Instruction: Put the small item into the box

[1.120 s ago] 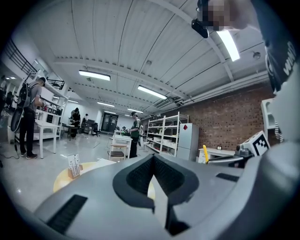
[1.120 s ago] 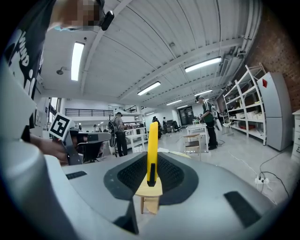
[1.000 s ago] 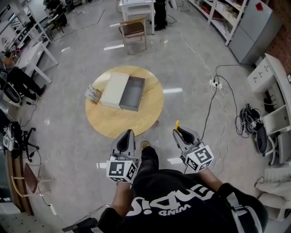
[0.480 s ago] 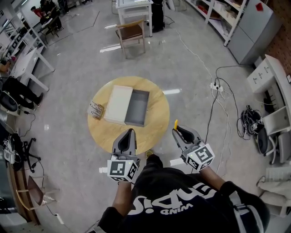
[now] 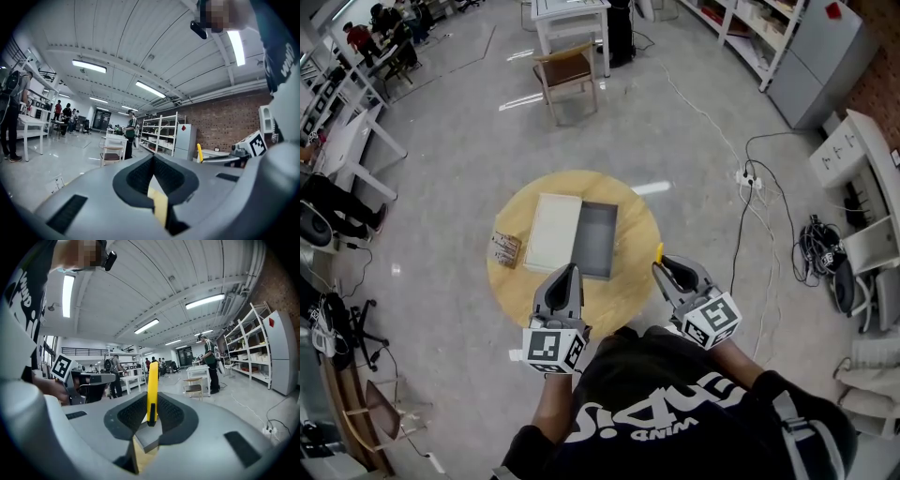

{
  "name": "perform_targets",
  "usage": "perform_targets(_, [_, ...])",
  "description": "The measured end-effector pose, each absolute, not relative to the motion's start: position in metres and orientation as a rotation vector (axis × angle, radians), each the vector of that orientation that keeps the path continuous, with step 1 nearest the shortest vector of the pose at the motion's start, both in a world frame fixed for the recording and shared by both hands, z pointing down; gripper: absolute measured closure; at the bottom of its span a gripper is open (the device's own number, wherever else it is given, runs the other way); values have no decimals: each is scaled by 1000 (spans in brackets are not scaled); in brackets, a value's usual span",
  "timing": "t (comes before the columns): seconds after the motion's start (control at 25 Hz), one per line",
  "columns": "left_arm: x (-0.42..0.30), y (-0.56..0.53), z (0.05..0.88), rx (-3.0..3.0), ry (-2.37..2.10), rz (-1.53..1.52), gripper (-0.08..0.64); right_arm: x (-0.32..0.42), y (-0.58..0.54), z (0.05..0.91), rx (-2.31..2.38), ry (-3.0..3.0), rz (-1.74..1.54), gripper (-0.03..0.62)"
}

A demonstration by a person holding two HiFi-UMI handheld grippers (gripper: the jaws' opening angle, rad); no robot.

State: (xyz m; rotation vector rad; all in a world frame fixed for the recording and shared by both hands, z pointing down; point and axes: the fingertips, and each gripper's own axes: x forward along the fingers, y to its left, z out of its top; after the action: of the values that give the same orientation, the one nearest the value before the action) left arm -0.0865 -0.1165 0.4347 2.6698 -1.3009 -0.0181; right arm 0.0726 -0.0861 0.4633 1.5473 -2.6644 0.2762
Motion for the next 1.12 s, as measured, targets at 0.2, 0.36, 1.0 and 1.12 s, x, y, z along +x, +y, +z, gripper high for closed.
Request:
perform_targets(0.2, [-88,-131,434,2656,-1307,-26,551,68,-103,461,1525,-2667,282,534])
perform_targets(0.36, [-82,-138,434,2639,-1337,-26,551,74,-112,460,1488,-2682,282,534])
perform_targets(1.0, [-63,-159,433,2611,-1412,-21,551,76,-163,458,1309,-2766,206,534])
perform_targets(1.12, [-60,-163,434,2615,-1414,-14,551,71,-171,464,1254,-2768,189,534])
